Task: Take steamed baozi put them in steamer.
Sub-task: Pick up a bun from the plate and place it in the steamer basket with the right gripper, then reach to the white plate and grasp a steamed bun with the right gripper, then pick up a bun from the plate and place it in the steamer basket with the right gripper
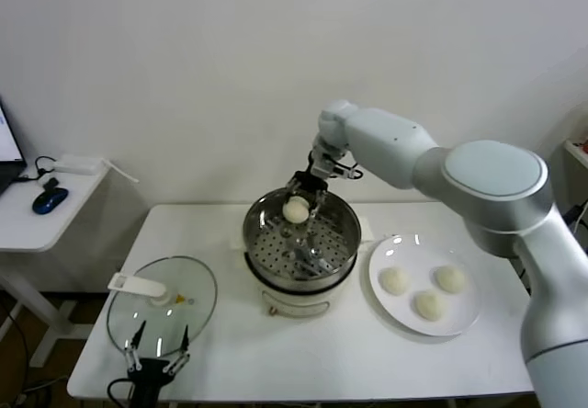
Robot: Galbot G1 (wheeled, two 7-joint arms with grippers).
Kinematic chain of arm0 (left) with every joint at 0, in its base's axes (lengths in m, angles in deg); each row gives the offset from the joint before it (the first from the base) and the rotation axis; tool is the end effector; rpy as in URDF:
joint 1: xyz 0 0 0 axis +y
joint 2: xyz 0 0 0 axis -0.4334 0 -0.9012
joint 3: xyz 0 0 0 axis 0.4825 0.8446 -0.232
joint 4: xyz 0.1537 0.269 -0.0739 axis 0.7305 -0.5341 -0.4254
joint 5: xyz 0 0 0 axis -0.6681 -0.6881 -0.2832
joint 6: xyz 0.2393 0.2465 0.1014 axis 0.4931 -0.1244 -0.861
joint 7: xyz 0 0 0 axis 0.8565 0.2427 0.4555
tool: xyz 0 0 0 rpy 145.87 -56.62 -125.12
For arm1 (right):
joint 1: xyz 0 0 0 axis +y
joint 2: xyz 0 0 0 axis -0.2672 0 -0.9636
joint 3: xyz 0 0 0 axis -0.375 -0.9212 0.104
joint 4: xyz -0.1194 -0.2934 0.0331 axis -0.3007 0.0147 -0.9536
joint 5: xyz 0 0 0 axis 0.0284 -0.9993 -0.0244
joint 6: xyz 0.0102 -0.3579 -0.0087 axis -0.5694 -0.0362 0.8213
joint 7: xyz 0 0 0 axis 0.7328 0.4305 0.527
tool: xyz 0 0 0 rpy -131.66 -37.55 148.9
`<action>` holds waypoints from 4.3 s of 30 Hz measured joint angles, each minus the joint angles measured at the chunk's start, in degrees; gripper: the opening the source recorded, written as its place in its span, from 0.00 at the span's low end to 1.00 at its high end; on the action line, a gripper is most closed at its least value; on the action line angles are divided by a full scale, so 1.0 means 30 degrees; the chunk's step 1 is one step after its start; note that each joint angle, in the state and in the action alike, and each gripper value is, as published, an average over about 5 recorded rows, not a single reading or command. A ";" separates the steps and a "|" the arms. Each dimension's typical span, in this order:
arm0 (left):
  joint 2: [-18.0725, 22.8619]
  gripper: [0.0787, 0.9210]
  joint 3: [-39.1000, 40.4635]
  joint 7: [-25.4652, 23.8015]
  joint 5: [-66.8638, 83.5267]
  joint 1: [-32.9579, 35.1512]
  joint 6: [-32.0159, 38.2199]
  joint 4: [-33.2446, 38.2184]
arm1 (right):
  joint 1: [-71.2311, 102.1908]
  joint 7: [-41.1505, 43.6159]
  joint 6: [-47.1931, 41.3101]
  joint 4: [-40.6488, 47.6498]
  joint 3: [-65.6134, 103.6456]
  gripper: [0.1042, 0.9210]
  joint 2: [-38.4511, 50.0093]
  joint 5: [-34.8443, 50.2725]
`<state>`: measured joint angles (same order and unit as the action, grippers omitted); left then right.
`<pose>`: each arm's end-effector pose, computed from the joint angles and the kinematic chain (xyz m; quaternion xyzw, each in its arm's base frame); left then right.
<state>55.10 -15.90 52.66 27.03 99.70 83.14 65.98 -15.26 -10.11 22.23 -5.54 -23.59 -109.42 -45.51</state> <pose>0.1323 0.0854 -0.4111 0.0172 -0.9864 -0.1583 0.0396 0.6358 0.1249 -0.0814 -0.6679 0.2142 -0.7126 0.0167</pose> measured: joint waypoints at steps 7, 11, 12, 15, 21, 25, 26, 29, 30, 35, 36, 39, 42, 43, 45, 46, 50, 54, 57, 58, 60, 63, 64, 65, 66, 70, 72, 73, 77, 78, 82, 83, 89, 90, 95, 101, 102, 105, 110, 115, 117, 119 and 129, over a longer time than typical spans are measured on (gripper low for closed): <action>0.0023 0.88 0.0057 -0.0002 -0.0053 -0.0089 -0.0021 -0.0014 | 0.0076 -0.0038 -0.0001 0.0424 0.0137 0.86 -0.0094 -0.0059; 0.0057 0.88 0.0110 -0.0006 -0.0105 -0.0071 -0.0031 0.0002 | -0.0065 0.0071 -0.0002 0.0398 0.0085 0.88 0.0032 0.0072; 0.0060 0.88 0.0107 -0.0007 -0.0108 -0.0059 -0.0035 0.0012 | -0.0152 0.0131 -0.0003 0.0345 0.0031 0.88 0.0091 0.0169; 0.0055 0.88 0.0047 -0.0016 -0.0110 -0.0019 -0.0058 0.0047 | -0.0624 0.0447 -0.0006 -0.0035 -0.0376 0.88 0.0387 0.0791; 0.0038 0.88 -0.0051 -0.0048 -0.0088 0.0056 -0.0162 0.0185 | -0.2769 0.1285 -0.0011 -0.2421 -0.2748 0.88 0.1713 0.3845; 0.0039 0.88 0.0004 -0.0061 -0.0062 0.0048 -0.0238 0.0226 | -0.4600 0.1465 -0.0010 -0.4939 -0.4752 0.88 0.3083 0.6330; 0.0039 0.88 0.0030 -0.0066 -0.0059 0.0033 -0.0254 0.0230 | -0.5014 0.1485 -0.0009 -0.5568 -0.5197 0.88 0.3467 0.6886; 0.0047 0.88 0.0121 -0.0081 -0.0062 -0.0051 -0.0282 0.0228 | -0.6011 0.1528 -0.0098 -0.7275 -0.6374 0.88 0.4633 0.8374; 0.0054 0.88 0.0150 -0.0087 -0.0064 -0.0078 -0.0292 0.0226 | -0.6262 0.1526 -0.0226 -0.7790 -0.6699 0.88 0.5019 0.8811; 0.0109 0.88 0.0243 -0.0110 -0.0069 -0.0123 -0.0323 0.0234 | -0.7137 0.1386 -0.2408 -1.0118 -0.7917 0.88 0.6855 1.0461; 0.0116 0.88 0.0248 -0.0110 -0.0069 -0.0126 -0.0323 0.0229 | -0.7249 0.1364 -0.3153 -1.0507 -0.8098 0.88 0.7167 1.0677; 0.0124 0.88 0.0261 -0.0111 -0.0071 -0.0136 -0.0314 0.0183 | -0.7512 0.1351 -0.6008 -1.1536 -0.8562 0.88 0.7980 1.1244; 0.0132 0.88 0.0269 -0.0111 -0.0069 -0.0162 -0.0300 0.0120 | -0.7677 0.1391 -0.9306 -1.2325 -0.8874 0.88 0.8577 1.1658; 0.0135 0.88 0.0269 -0.0111 -0.0068 -0.0172 -0.0294 0.0097 | -0.7704 0.1419 -1.0328 -1.2533 -0.8943 0.88 0.8734 1.1755; 0.0138 0.88 0.0269 -0.0112 -0.0065 -0.0183 -0.0276 0.0065 | -0.7727 0.1499 -1.2204 -1.2883 -0.9049 0.88 0.9017 1.1904; 0.0138 0.88 0.0267 -0.0113 -0.0064 -0.0180 -0.0266 0.0049 | -0.7723 0.1539 -1.3004 -1.3025 -0.9087 0.88 0.9143 1.1967; 0.0131 0.88 0.0218 -0.0123 -0.0067 -0.0149 -0.0248 -0.0021 | -0.7545 0.1698 -1.5512 -1.3413 -0.9150 0.88 0.9611 1.2176; 0.0118 0.88 0.0162 -0.0126 -0.0068 -0.0131 -0.0236 -0.0084 | -0.7032 0.1783 -1.7187 -1.3541 -0.8998 0.88 1.0061 1.2175; 0.0117 0.88 0.0158 -0.0118 -0.0069 -0.0120 -0.0216 -0.0125 | -0.6449 0.1826 -1.8056 -1.3463 -0.8718 0.88 1.0363 1.1955; 0.0117 0.88 0.0157 -0.0113 -0.0071 -0.0114 -0.0208 -0.0143 | -0.6221 0.1836 -1.8286 -1.3399 -0.8596 0.88 1.0448 1.1842; 0.0117 0.88 0.0145 -0.0101 -0.0076 -0.0103 -0.0188 -0.0168 | -0.5703 0.1840 -1.8683 -1.3200 -0.8300 0.88 1.0589 1.1571; 0.0116 0.88 0.0090 -0.0075 -0.0082 -0.0090 -0.0165 -0.0205 | -0.4841 0.1846 -1.9123 -1.2797 -0.7767 0.88 1.0704 1.1112; 0.0114 0.88 0.0069 -0.0067 -0.0083 -0.0085 -0.0160 -0.0218 | -0.4551 0.1850 -1.9234 -1.2660 -0.7584 0.88 1.0717 1.0955; 0.0111 0.88 0.0052 -0.0058 -0.0083 -0.0080 -0.0154 -0.0233 | -0.4277 0.1855 -1.9330 -1.2535 -0.7413 0.88 1.0725 1.0806; 0.0107 0.88 0.0036 -0.0049 -0.0086 -0.0075 -0.0146 -0.0251 | -0.4003 0.1859 -1.9420 -1.2412 -0.7242 0.88 1.0730 1.0654; 0.0090 0.88 -0.0005 -0.0017 -0.0134 -0.0063 -0.0098 -0.0333 | -0.2958 0.1806 -1.9748 -1.1954 -0.6575 0.88 1.0735 1.0083; 0.0088 0.88 -0.0014 -0.0002 -0.0172 -0.0062 -0.0064 -0.0376 | -0.2448 0.1692 -1.9888 -1.1726 -0.6228 0.88 1.0720 0.9807; 0.0087 0.88 -0.0013 0.0006 -0.0194 -0.0059 -0.0047 -0.0397 | -0.2177 0.1608 -1.9944 -1.1601 -0.6036 0.88 1.0703 0.9661; 0.0076 0.88 -0.0009 0.0030 -0.0269 -0.0033 0.0021 -0.0461 | -0.1115 0.1220 -2.0096 -1.1108 -0.5204 0.88 1.0586 0.9132; 0.0071 0.88 -0.0013 0.0033 -0.0279 -0.0024 0.0034 -0.0468 | -0.0857 0.1116 -2.0122 -1.0985 -0.4988 0.88 1.0551 0.9013; 0.0060 0.88 -0.0054 0.0043 -0.0321 0.0020 0.0064 -0.0486 | 0.0187 0.0707 -2.0206 -1.0390 -0.4085 0.88 1.0378 0.8533; 0.0060 0.88 -0.0064 0.0045 -0.0338 0.0036 0.0069 -0.0489 | 0.0442 0.0636 -2.0221 -1.0235 -0.3867 0.88 1.0327 0.8422; 0.0057 0.88 -0.0148 0.0048 -0.0394 0.0102 0.0084 -0.0487 | 0.1597 0.0510 -2.0303 -0.9624 -0.2927 0.88 1.0140 0.7981; 0.0056 0.88 -0.0165 0.0048 -0.0395 0.0096 0.0084 -0.0488 | 0.1739 0.0505 -2.0316 -0.9542 -0.2813 0.88 1.0112 0.7945; 0.0058 0.88 -0.0182 0.0047 -0.0407 0.0065 0.0083 -0.0508 | 0.2287 0.0469 -2.0380 -0.9224 -0.2389 0.87 0.9992 0.7717; 0.0060 0.88 -0.0178 0.0047 -0.0434 0.0042 0.0080 -0.0545 | 0.2492 0.0471 -2.0406 -0.9030 -0.2120 0.74 0.9958 0.7577; 0.0059 0.88 -0.0180 0.0047 -0.0433 0.0032 0.0076 -0.0540 | 0.2499 0.0476 -2.0409 -0.9034 -0.2090 0.72 0.9969 0.7575; 0.0059 0.88 -0.0188 0.0046 -0.0430 0.0007 0.0060 -0.0511 | 0.2476 0.0527 -2.0418 -0.9095 -0.2039 0.68 1.0032 0.7596; 0.0057 0.88 -0.0185 0.0045 -0.0420 0.0023 0.0047 -0.0407 | 0.2147 0.0646 -2.0433 -0.9424 -0.2135 0.62 1.0219 0.7801; 0.0050 0.88 -0.0196 0.0043 -0.0400 0.0023 0.0037 -0.0334 | 0.1136 0.0913 -2.0344 -1.0087 -0.2780 0.61 1.0449 0.8309; 0.0050 0.88 -0.0184 0.0036 -0.0400 0.0039 0.0021 -0.0278 | 0.0462 0.1100 -2.0258 -1.0446 -0.3205 0.61 1.0529 0.8570; 0.0049 0.88 -0.0165 0.0021 -0.0403 0.0065 -0.0008 -0.0201 | -0.0370 0.1346 -2.0154 -1.0872 -0.3707 0.61 1.0567 0.8886; 0.0021 0.88 -0.0004 -0.0083 -0.0458 0.0008 -0.0138 0.0082 | -0.5734 0.3040 -1.9858 -1.3145 -0.6089 0.61 1.0000 1.1829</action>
<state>55.17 -15.91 52.41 25.65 99.73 82.72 66.23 -32.46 -1.00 -37.34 -44.98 -41.86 -79.42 -10.03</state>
